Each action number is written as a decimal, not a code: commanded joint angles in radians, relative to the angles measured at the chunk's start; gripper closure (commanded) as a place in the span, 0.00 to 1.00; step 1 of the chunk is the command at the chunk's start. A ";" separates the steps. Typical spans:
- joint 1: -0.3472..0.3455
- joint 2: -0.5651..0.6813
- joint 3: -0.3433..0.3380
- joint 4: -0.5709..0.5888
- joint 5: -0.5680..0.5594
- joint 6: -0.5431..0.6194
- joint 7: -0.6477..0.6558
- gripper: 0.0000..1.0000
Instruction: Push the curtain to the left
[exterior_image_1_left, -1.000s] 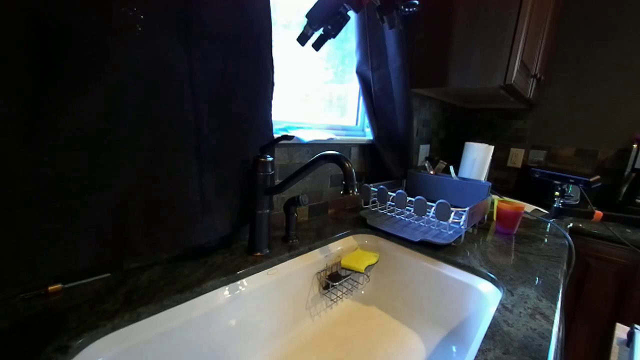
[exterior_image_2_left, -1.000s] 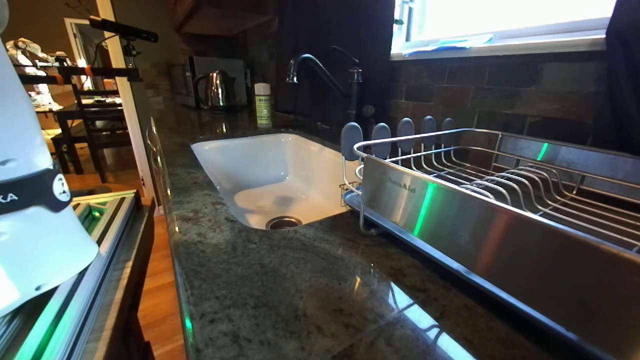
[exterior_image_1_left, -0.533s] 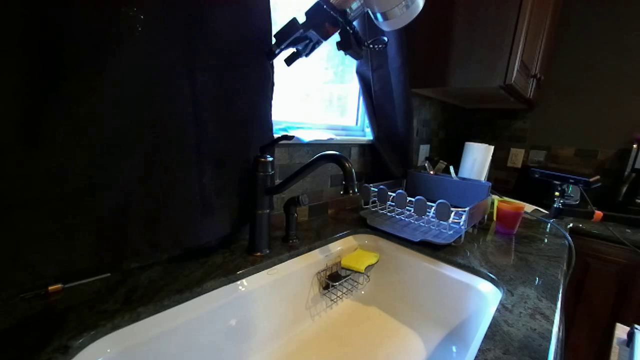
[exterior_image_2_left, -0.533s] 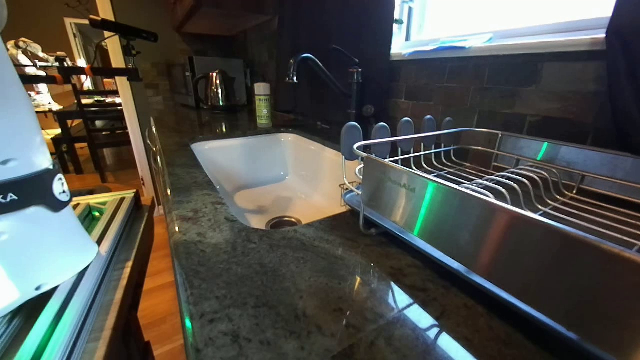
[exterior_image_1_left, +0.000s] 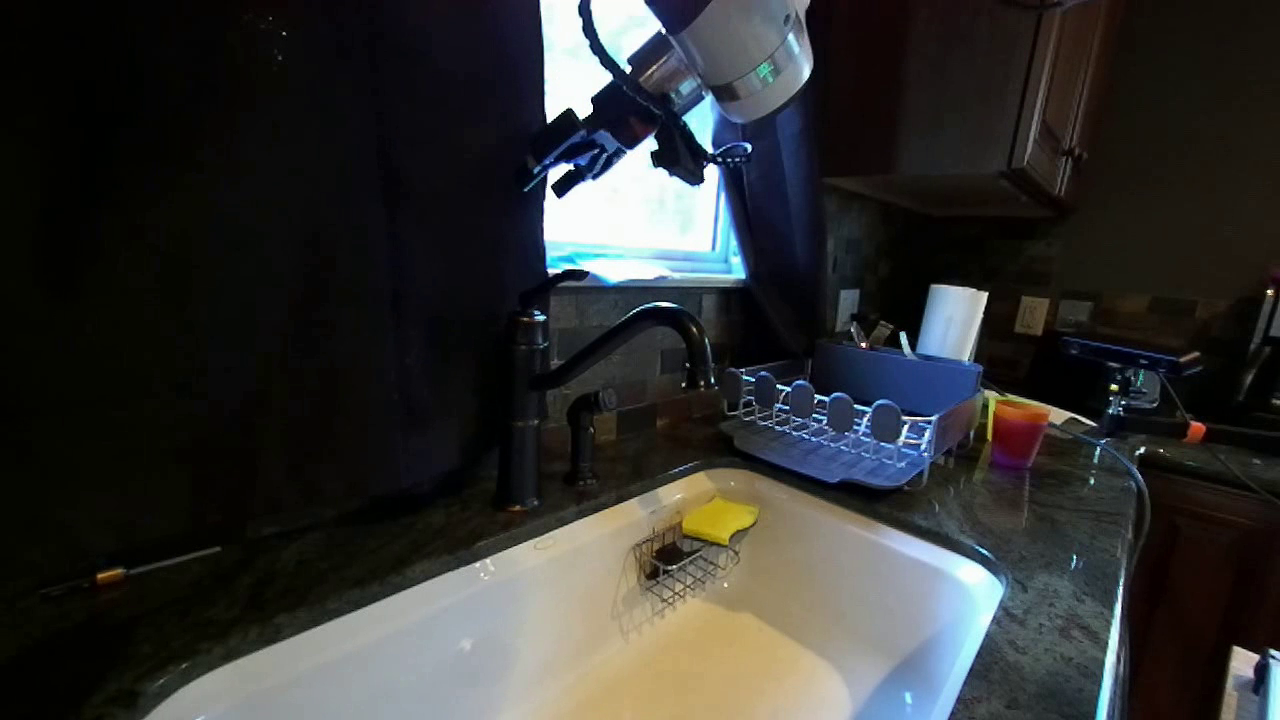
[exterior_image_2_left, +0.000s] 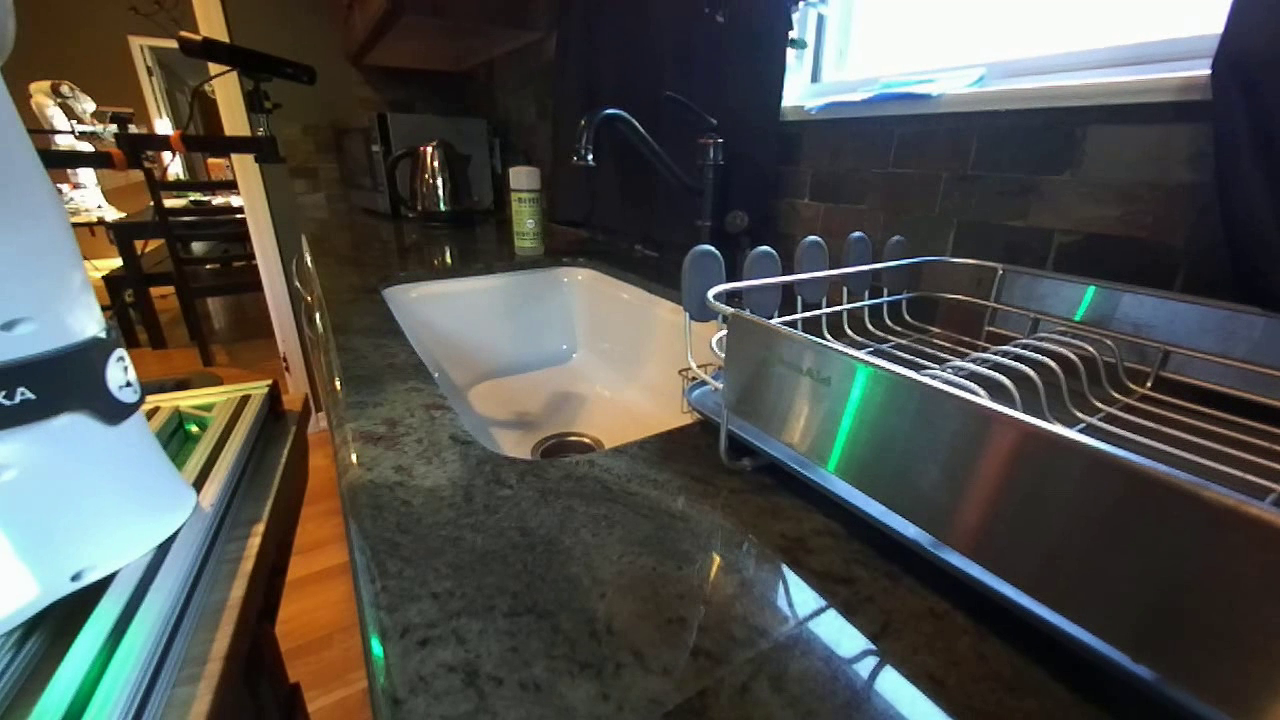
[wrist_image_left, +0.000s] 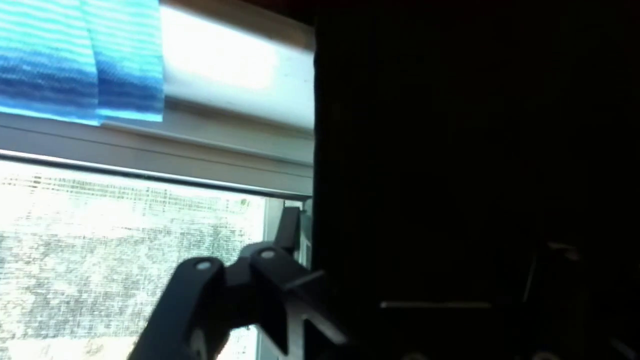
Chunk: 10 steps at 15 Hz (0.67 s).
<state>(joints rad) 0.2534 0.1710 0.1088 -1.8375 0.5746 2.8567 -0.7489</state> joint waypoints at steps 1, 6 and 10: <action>-0.010 0.017 0.023 -0.012 0.070 0.021 -0.057 0.38; -0.004 0.018 0.040 -0.013 0.110 0.022 -0.093 0.78; 0.001 0.019 0.053 -0.017 0.107 0.027 -0.102 1.00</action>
<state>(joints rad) 0.2537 0.1909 0.1437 -1.8387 0.6510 2.8568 -0.8154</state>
